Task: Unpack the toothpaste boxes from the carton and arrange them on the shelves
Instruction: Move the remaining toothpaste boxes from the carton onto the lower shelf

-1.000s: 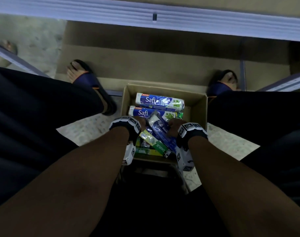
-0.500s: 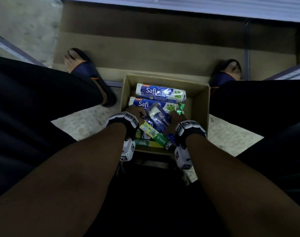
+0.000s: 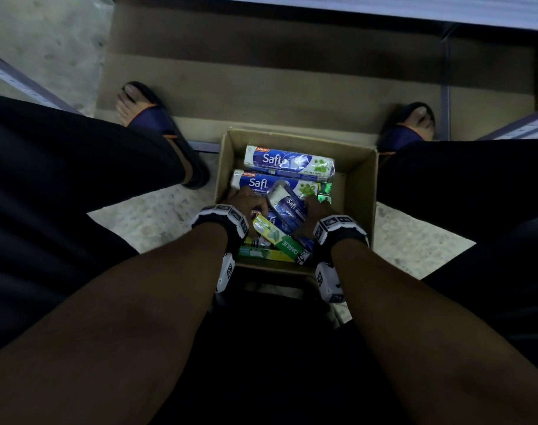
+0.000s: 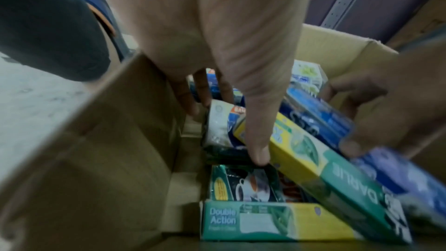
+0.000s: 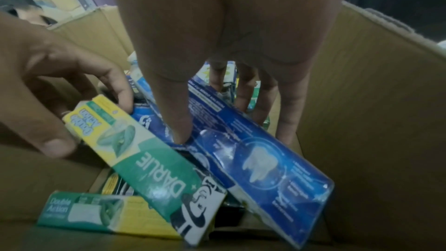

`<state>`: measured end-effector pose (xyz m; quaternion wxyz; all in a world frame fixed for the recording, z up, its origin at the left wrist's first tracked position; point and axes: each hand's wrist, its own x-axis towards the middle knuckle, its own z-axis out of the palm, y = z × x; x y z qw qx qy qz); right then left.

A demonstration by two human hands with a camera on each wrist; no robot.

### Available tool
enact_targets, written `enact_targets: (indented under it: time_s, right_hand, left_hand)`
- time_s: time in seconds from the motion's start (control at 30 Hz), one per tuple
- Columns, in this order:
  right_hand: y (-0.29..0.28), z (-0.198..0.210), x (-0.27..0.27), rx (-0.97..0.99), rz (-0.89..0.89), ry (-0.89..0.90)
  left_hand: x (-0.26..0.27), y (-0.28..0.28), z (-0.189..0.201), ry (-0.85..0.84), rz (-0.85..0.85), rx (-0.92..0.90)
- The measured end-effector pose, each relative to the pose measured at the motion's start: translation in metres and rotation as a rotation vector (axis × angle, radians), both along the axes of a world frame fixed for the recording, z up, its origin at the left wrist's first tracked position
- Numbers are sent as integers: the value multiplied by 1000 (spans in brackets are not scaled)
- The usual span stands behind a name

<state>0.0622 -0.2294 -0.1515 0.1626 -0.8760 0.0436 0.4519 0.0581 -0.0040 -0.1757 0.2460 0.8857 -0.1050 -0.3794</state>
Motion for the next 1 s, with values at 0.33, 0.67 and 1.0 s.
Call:
enact_targets:
  time_s: [0.33,0.67,1.0]
  right_hand:
    - [-10,13,10,106,-85,-75]
    - [-10,34,18,119,-216,-119]
    - [-10,25,27,215,-521,-190]
  left_hand:
    - [11,-6,20,114,206,-171]
    - [12,-14,34,267,687,-339]
    - [30,-11,33,55,877,-248]
